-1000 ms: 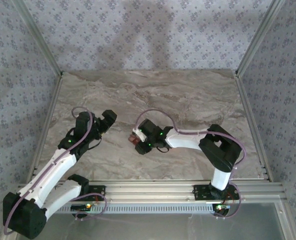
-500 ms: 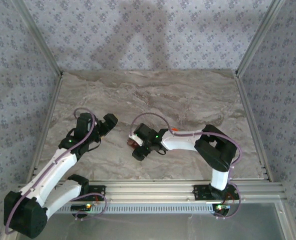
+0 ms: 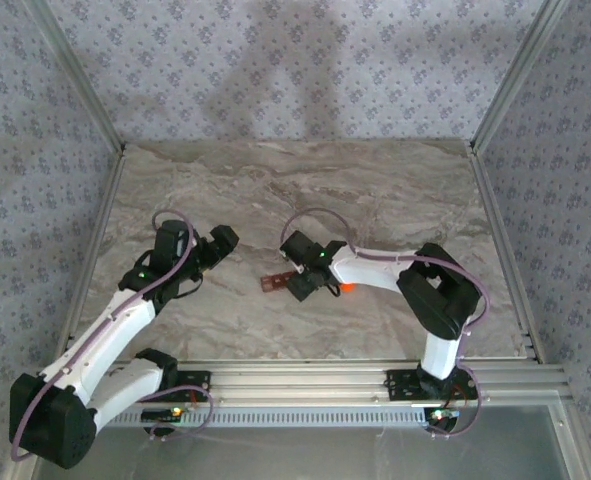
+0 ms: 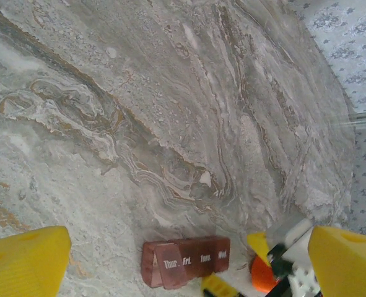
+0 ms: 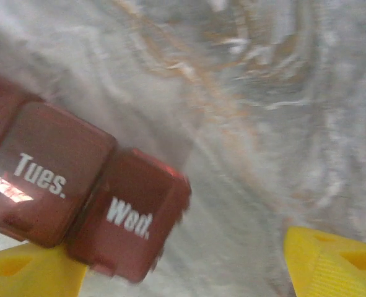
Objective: Sort the pills into containers
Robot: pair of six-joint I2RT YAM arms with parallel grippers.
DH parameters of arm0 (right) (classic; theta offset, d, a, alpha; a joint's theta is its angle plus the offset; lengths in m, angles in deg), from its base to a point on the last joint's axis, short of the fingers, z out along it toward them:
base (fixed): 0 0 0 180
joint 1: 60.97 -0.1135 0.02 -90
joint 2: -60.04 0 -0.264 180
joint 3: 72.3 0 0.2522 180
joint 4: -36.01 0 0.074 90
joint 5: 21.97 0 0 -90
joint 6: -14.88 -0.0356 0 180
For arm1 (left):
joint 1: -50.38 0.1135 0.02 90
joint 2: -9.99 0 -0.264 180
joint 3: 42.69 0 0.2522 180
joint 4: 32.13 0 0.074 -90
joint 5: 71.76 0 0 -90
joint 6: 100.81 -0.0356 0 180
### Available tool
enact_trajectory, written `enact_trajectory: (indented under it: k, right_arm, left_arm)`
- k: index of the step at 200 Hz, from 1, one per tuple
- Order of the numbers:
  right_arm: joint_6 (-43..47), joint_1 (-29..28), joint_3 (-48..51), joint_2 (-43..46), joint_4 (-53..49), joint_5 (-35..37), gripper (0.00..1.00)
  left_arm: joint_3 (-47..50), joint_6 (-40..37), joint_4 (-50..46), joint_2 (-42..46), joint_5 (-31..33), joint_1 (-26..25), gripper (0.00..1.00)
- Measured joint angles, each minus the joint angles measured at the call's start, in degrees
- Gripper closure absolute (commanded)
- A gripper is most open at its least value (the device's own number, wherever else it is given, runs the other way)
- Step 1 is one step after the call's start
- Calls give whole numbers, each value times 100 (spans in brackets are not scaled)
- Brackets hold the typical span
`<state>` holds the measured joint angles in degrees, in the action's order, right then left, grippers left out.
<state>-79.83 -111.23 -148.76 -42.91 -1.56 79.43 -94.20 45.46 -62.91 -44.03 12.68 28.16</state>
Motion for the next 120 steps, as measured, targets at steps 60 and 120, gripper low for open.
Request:
enact_trajectory:
  k: [60, 120]
  right_arm:
    - [-190, 31, -68, 579, -232, -413, 16]
    - [-699, 802, -361, 621, -170, -1228, 16]
  left_arm:
    - [-37, -354, -319, -33, 7, 0, 2]
    - [-299, -1040, -837, -472, 144, -262, 2]
